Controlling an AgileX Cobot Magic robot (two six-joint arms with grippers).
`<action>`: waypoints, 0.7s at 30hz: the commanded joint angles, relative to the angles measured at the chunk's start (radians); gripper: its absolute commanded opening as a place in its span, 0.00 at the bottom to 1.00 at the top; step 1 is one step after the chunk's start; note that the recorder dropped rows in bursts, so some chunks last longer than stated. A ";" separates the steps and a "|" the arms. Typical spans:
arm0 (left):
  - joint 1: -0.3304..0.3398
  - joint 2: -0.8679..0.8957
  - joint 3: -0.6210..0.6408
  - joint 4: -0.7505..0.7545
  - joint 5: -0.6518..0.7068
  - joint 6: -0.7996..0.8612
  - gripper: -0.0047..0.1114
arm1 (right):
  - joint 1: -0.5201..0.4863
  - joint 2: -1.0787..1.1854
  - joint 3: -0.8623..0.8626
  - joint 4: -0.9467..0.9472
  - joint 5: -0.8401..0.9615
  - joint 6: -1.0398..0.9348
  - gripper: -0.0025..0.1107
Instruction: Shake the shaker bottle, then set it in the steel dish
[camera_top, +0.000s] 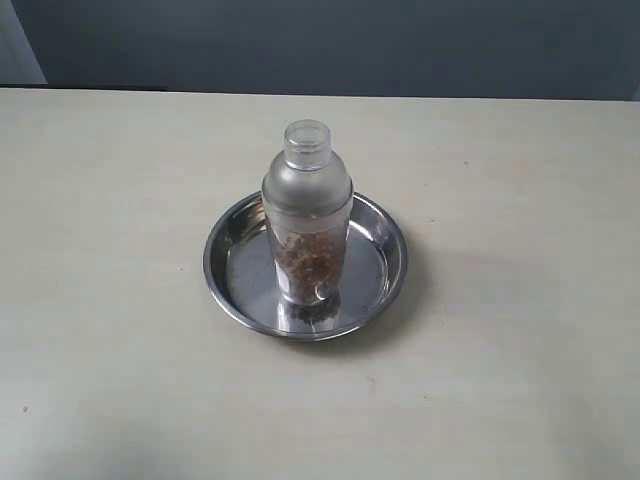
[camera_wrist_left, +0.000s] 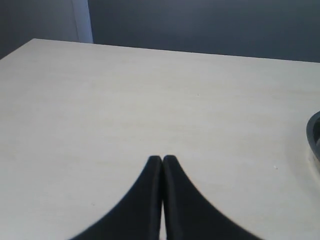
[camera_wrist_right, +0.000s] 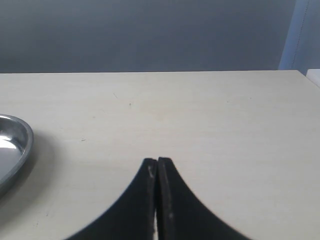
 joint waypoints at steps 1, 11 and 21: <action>0.002 -0.006 0.013 0.057 -0.033 -0.125 0.04 | 0.003 -0.004 0.001 -0.001 -0.008 0.000 0.02; 0.002 -0.006 0.013 0.074 -0.037 -0.120 0.04 | 0.003 -0.004 0.001 -0.001 -0.008 0.000 0.02; 0.002 -0.006 0.013 0.074 -0.142 -0.118 0.04 | 0.003 -0.004 0.001 -0.001 -0.008 0.000 0.02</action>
